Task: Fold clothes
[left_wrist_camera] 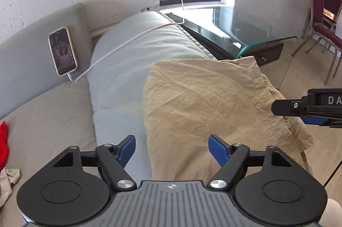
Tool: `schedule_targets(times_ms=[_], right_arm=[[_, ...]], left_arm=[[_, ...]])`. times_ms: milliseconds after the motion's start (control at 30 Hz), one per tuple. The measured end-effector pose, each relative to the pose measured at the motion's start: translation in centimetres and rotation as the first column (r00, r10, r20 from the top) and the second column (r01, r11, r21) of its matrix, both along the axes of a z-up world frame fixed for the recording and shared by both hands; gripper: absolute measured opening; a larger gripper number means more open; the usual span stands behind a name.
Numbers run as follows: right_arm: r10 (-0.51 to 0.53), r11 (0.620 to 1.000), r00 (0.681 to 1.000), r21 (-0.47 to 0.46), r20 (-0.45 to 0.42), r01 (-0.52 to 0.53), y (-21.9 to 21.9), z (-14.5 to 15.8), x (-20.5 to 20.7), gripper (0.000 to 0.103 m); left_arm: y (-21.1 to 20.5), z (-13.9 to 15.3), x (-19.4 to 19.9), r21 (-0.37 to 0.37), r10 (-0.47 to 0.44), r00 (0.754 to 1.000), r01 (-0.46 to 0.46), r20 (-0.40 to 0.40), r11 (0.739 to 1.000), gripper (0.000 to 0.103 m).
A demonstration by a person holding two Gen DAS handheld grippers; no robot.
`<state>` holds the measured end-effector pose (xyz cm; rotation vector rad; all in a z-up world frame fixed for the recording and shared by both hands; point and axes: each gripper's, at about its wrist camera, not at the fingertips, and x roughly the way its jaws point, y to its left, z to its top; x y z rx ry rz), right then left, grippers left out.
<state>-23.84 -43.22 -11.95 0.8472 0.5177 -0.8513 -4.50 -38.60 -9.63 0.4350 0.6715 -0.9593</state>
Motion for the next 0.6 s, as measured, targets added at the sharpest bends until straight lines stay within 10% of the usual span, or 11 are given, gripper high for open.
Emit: schedule_targets(times_ms=[133,300,433,600], right_arm=[[-0.007,0.999,0.999,-0.05,0.037,0.009,1.7,2.2,-1.9,0.072],[-0.008,0.99,0.998,-0.143,0.056,0.016,2.5,3.8,-2.6,0.07],[0.1,0.98,0.995,-0.173,0.003,-0.098,2.0,3.0,-0.1,0.024],[0.221,0.948,0.943,-0.17,-0.248,-0.267,2.1,-0.2,2.9,0.01]], left_arm=[[3.1,1.8,0.1,-0.095,0.025,0.999,-0.027,-0.02,0.995,0.077],[1.6,0.8,-0.6,-0.123,-0.128,0.985,0.114,-0.113,0.986,0.018],[-1.1,-3.2,-2.8,-0.035,-0.264,0.955,0.262,-0.138,0.964,0.003],[-1.6,-5.5,-5.6,0.001,-0.371,0.919,0.374,-0.132,0.927,0.001]])
